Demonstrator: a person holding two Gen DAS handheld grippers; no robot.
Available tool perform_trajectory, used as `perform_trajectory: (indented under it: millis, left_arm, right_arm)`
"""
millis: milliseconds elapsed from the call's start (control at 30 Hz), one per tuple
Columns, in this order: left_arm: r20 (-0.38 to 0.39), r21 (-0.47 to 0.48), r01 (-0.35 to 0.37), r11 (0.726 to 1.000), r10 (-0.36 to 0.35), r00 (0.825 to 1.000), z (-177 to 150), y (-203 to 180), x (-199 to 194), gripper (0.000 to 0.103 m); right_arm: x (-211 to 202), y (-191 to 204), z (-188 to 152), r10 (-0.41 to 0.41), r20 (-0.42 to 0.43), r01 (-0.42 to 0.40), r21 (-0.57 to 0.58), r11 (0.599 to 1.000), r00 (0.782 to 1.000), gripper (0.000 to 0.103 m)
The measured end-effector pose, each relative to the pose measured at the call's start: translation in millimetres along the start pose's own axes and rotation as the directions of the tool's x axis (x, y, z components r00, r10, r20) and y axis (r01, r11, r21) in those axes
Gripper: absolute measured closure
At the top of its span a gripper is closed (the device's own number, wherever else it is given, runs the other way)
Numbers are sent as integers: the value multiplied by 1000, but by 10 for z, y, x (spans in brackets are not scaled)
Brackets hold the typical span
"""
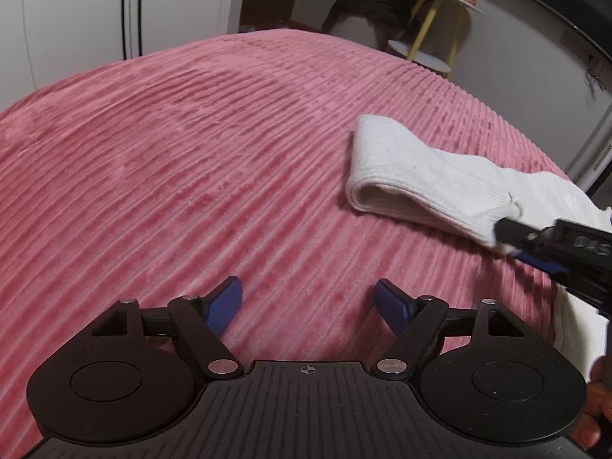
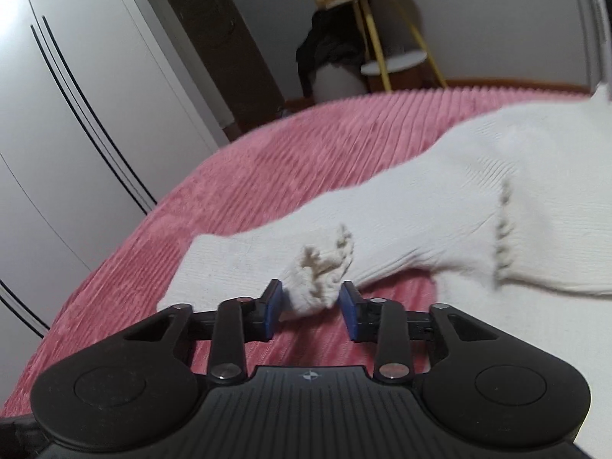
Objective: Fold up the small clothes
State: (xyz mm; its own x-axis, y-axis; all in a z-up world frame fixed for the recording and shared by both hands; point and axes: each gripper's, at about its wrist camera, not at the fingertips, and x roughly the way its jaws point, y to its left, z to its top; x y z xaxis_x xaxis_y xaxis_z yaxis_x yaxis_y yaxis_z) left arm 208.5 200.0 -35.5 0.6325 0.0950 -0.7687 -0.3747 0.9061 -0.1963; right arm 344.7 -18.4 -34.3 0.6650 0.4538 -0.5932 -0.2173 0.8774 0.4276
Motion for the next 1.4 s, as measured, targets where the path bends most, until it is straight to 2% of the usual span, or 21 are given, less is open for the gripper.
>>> perform_trajectory:
  millis: [67, 167, 300, 367, 467, 500, 567, 600, 700, 733, 767, 833, 900, 1000, 1033, 1067, 1133, 1200, 1267, 1300, 1400]
  left_arm:
    - [1, 3, 6, 1000, -6, 1000, -1, 0, 6, 19]
    - [3, -2, 13, 1000, -13, 1000, 3, 5, 11, 18]
    - [6, -3, 11, 1000, -11, 1000, 2, -9, 2, 18]
    - [8, -11, 19, 1000, -19, 1000, 2, -6, -11, 18]
    - [12, -26, 54, 998, -54, 998, 8, -21, -47, 18]
    - [16, -23, 70, 997, -70, 997, 5, -46, -64, 18]
    - [21, -1, 101, 995, -100, 995, -16, -129, -95, 18]
    - [21, 14, 110, 994, -110, 994, -29, -177, -105, 18]
    - [23, 67, 133, 989, -135, 991, -83, -325, -123, 18]
    - [25, 86, 138, 987, -140, 990, -99, -373, -128, 18]
    - [24, 103, 140, 985, -144, 989, -116, -420, -127, 18]
    - [17, 125, 144, 982, -147, 989, -147, -499, -118, 18]
    - [7, 141, 149, 979, -152, 988, -171, -568, -102, 18]
    - [7, 175, 150, 973, -154, 988, -210, -704, -95, 17]
    - [8, 193, 150, 970, -154, 988, -221, -754, -91, 17]
    - [10, 207, 146, 967, -152, 988, -230, -797, -88, 17]
    - [14, 224, 146, 963, -153, 988, -218, -883, -89, 17]
    - [11, 220, 166, 961, -173, 985, -181, -953, -82, 17]
    - [13, 216, 187, 958, -194, 981, -153, -1022, -90, 17]
    - [12, 222, 198, 955, -205, 979, -144, -1069, -92, 17]
    - [1, 248, 216, 945, -223, 975, -141, -1239, -83, 17]
  right_arm:
    - [62, 10, -20, -1, -13, 1, -4, 1000, 1000, 98]
    - [-115, 39, -28, -3, 65, 5, -38, 999, 998, 99]
    - [-502, -36, 37, -108, 194, 120, -54, 991, 975, 99]
    - [-708, -121, 61, -202, 258, 226, -65, 972, 945, 99]
    - [-998, -314, 35, -364, 327, 414, -94, 906, 872, 99]
    - [-1085, -412, 19, -405, 337, 457, -87, 885, 850, 99]
    - [-1184, -648, 3, -470, 311, 507, -46, 861, 826, 99]
    - [-1202, -788, 2, -486, 269, 508, -13, 861, 831, 98]
    - [-1271, -1147, -18, -436, 170, 415, 147, 898, 884, 93]
    - [-1301, -1221, -35, -405, 162, 373, 194, 907, 900, 88]
    - [-1326, -1286, -45, -369, 158, 329, 231, 915, 916, 73]
    - [-1317, -1379, -37, -308, 158, 255, 286, 924, 938, 63]
    - [-1284, -1444, -9, -267, 164, 208, 309, 928, 950, 62]
    - [-1210, -1507, 76, -240, 153, 178, 334, 926, 959, 64]
    - [-1166, -1509, 104, -229, 141, 171, 333, 927, 963, 70]
    - [-1136, -1500, 130, -206, 133, 154, 321, 934, 970, 91]
    - [-1123, -1357, 198, -214, 157, 168, 261, 950, 964, 91]
    - [-1252, -1206, 294, -219, 233, 178, 184, 967, 948, 92]
    - [-1471, -1126, 362, -231, 325, 185, 167, 968, 917, 92]
    - [-1615, -1124, 382, -251, 371, 197, 176, 964, 894, 92]
    - [-2023, -1328, 394, -269, 450, 155, 275, 949, 851, 92]
